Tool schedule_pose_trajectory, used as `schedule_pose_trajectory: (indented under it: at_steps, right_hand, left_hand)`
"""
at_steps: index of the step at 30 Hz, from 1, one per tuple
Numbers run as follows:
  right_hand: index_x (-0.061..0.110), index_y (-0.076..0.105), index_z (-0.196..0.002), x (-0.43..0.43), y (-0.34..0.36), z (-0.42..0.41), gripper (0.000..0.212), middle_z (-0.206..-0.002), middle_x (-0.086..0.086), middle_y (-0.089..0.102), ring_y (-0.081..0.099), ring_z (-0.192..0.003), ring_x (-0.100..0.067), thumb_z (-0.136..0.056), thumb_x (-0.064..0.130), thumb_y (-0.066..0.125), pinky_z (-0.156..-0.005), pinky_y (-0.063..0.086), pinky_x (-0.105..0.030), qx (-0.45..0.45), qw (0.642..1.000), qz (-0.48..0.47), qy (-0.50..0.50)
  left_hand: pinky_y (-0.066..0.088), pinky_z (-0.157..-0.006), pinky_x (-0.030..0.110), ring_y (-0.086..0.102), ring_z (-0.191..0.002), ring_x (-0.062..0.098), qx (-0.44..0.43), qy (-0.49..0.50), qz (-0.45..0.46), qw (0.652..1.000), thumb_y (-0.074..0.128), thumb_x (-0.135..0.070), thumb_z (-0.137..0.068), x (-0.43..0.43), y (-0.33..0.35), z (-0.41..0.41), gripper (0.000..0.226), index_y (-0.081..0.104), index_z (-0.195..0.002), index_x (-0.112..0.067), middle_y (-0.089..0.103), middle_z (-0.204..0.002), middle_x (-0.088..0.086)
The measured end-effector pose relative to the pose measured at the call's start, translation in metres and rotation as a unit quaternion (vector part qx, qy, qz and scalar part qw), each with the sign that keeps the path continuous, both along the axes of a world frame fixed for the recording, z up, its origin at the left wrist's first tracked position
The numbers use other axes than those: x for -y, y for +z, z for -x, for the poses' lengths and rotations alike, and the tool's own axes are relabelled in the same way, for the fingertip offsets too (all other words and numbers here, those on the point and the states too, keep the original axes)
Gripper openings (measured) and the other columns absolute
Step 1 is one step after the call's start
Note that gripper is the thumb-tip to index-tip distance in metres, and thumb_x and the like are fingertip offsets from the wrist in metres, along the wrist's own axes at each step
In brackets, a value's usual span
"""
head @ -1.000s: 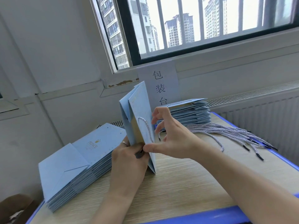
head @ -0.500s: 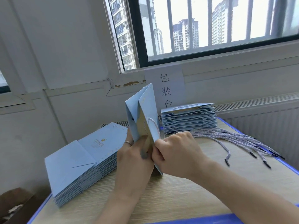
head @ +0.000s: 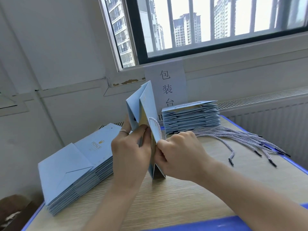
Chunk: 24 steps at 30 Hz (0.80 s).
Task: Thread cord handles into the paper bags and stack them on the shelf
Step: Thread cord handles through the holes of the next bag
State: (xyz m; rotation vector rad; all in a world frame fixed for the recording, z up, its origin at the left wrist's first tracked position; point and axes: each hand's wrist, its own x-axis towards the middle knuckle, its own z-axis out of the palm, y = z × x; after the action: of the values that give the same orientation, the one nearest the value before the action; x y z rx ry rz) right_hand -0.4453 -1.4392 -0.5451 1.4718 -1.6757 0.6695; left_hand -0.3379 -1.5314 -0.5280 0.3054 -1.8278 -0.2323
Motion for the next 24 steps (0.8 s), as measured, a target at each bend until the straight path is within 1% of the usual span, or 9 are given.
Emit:
schedule_pose_trajectory:
  at_steps: [3,5,8,11,13,15,18,21,24]
  right_hand:
    - [0.020,0.031,-0.052,0.000,-0.001,-0.004,0.030,-0.038,0.001,0.039,0.030,-0.032,-0.025,-0.077,0.024,0.047,-0.047,0.020,-0.021,-0.012,1.000,-0.004,-0.016]
    - [0.020,0.029,-0.054,-0.001,-0.003,-0.007,0.036,-0.038,0.001,0.040,0.034,-0.030,-0.025,-0.073,0.020,0.059,-0.046,0.019,-0.021,-0.017,0.999,-0.014,-0.027]
    - [0.020,0.029,-0.055,-0.002,-0.003,-0.010,0.047,-0.037,0.000,0.039,0.036,-0.029,-0.025,-0.068,0.017,0.073,-0.044,0.019,-0.021,-0.009,0.999,-0.025,-0.024]
    - [0.020,0.029,-0.055,-0.003,-0.001,-0.011,0.048,-0.037,0.000,0.039,0.032,-0.030,-0.025,-0.066,0.016,0.076,-0.045,0.018,-0.021,-0.002,0.999,-0.040,-0.022]
    - [0.020,0.029,-0.055,-0.003,-0.001,-0.011,0.049,-0.038,0.000,0.039,0.027,-0.032,-0.024,-0.066,0.016,0.077,-0.046,0.018,-0.021,0.001,0.999,-0.049,-0.022]
    - [0.020,0.030,-0.055,-0.003,0.000,-0.011,0.049,-0.038,0.000,0.039,0.030,-0.031,-0.025,-0.066,0.016,0.077,-0.046,0.018,-0.021,0.002,0.998,-0.059,-0.025]
    - [0.020,0.030,-0.056,-0.004,0.001,-0.012,0.046,-0.038,0.000,0.040,0.035,-0.030,-0.026,-0.070,0.017,0.074,-0.045,0.019,-0.021,0.009,0.998,-0.066,-0.022]
    - [0.020,0.030,-0.055,-0.006,0.004,-0.014,0.040,-0.039,0.002,0.034,0.027,-0.033,-0.025,-0.083,0.022,0.058,-0.045,0.020,-0.021,0.034,0.997,-0.062,-0.019]
    - [0.020,0.029,-0.052,-0.009,0.005,-0.014,0.039,-0.044,0.005,0.023,0.023,-0.037,-0.023,-0.084,0.031,0.049,-0.046,0.019,-0.022,0.049,0.995,-0.086,-0.033]
  left_hand:
    - [0.029,-0.054,0.005,0.045,-0.058,-0.001,0.016,-0.024,-0.054,0.998,0.069,0.002,-0.079,-0.002,-0.003,0.003,0.031,0.058,-0.055,-0.014,0.048,-0.065,-0.007]
    - [0.026,-0.049,0.009,0.041,-0.051,0.001,0.028,-0.034,-0.089,0.995,0.069,0.007,-0.076,-0.001,-0.008,0.002,0.042,0.046,-0.049,-0.017,0.039,-0.054,-0.009]
    - [0.026,-0.048,0.017,0.037,-0.051,0.010,0.040,-0.030,-0.110,0.993,0.071,0.004,-0.076,0.002,-0.012,0.000,0.031,0.057,-0.051,-0.007,0.044,-0.049,0.002]
    - [0.027,-0.049,0.016,0.038,-0.053,0.012,0.030,-0.025,-0.109,0.993,0.071,0.002,-0.078,-0.002,-0.011,-0.002,0.027,0.062,-0.055,-0.008,0.046,-0.050,0.000]
    - [0.025,-0.049,0.013,0.035,-0.052,0.007,0.035,-0.035,-0.104,0.993,0.071,-0.001,-0.077,-0.003,-0.012,-0.002,0.030,0.059,-0.053,-0.012,0.039,-0.048,-0.008]
    - [0.025,-0.047,0.014,0.032,-0.050,0.007,0.047,-0.052,-0.126,0.990,0.068,-0.006,-0.076,0.000,-0.015,-0.001,0.030,0.055,-0.051,-0.016,0.036,-0.046,-0.008]
    - [0.028,-0.048,0.014,0.038,-0.050,0.007,0.057,-0.054,-0.136,0.988,0.067,-0.010,-0.077,0.002,-0.017,-0.002,0.027,0.061,-0.052,-0.017,0.044,-0.047,-0.008]
    - [0.031,-0.050,0.015,0.044,-0.054,0.008,0.054,-0.044,-0.136,0.988,0.064,-0.017,-0.078,0.000,-0.016,-0.004,0.021,0.067,-0.058,-0.022,0.052,-0.051,-0.006]
    - [0.032,-0.051,0.014,0.044,-0.056,0.008,0.069,-0.032,-0.139,0.987,0.069,-0.005,-0.081,-0.001,-0.017,-0.004,0.026,0.069,-0.059,-0.020,0.054,-0.053,-0.001]
